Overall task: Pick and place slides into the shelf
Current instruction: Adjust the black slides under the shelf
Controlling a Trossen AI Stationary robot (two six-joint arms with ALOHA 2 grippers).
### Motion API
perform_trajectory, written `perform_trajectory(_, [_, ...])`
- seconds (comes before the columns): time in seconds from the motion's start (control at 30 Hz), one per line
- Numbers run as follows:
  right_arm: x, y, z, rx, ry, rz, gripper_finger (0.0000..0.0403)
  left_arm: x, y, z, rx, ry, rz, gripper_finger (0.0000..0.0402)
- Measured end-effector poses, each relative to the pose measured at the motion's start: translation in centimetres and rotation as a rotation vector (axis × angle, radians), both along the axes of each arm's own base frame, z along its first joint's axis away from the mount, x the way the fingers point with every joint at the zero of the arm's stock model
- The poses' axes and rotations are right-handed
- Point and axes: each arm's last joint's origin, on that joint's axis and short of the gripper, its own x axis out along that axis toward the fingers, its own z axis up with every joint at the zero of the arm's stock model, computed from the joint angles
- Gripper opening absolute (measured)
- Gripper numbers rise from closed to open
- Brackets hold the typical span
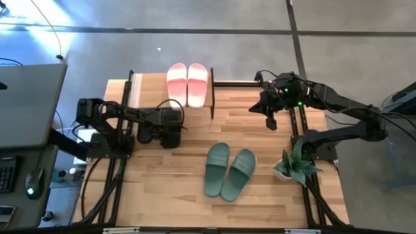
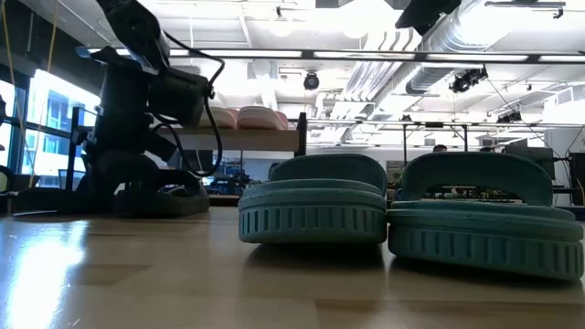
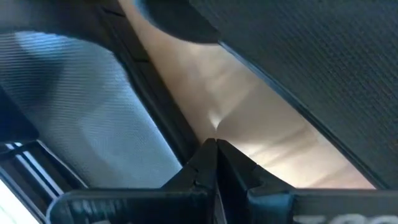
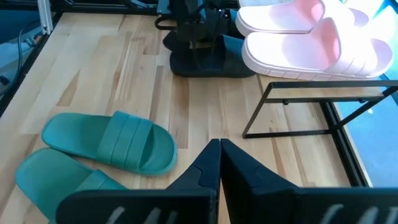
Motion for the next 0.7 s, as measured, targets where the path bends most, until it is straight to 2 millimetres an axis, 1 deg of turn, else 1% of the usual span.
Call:
perform_trajectory(0.17, [0.0,0.0,0.0,0.0,0.0,0.001,0.0,0.1,-0.8,0.4,-0.023,-0.026,-0.024,0.0])
perform_trajectory(0.27, [0.0,0.0,0.0,0.0,0.0,0.001,0.0,0.3,-1.8,1.3,-0.059,-0.07,-0.035,0.0])
perform_trajectory(0.37, [0.0,0.0,0.0,-0.001,0.0,0.002,0.0,0.4,-3.0,2.8,-0.11,-0.071,-0.047,0.0])
perform_trajectory(0.47, [0.0,0.0,0.0,-0.005,-0.001,0.005,0.0,0.3,-4.4,3.9,-0.167,-0.009,-0.046,0.0])
perform_trajectory(0.53, [0.0,0.0,0.0,-0.009,-0.003,0.006,0.0,-0.2,-5.2,4.5,-0.171,0.06,-0.016,0.0])
perform_trajectory(0.63, [0.1,0.0,0.0,-0.012,-0.006,0.008,0.0,-0.9,-5.8,4.8,-0.166,0.137,0.014,0.0])
perform_trajectory(0.7, [0.1,0.0,0.1,-0.013,-0.008,0.008,0.0,-1.0,-6.1,4.8,-0.171,0.146,-0.006,0.0])
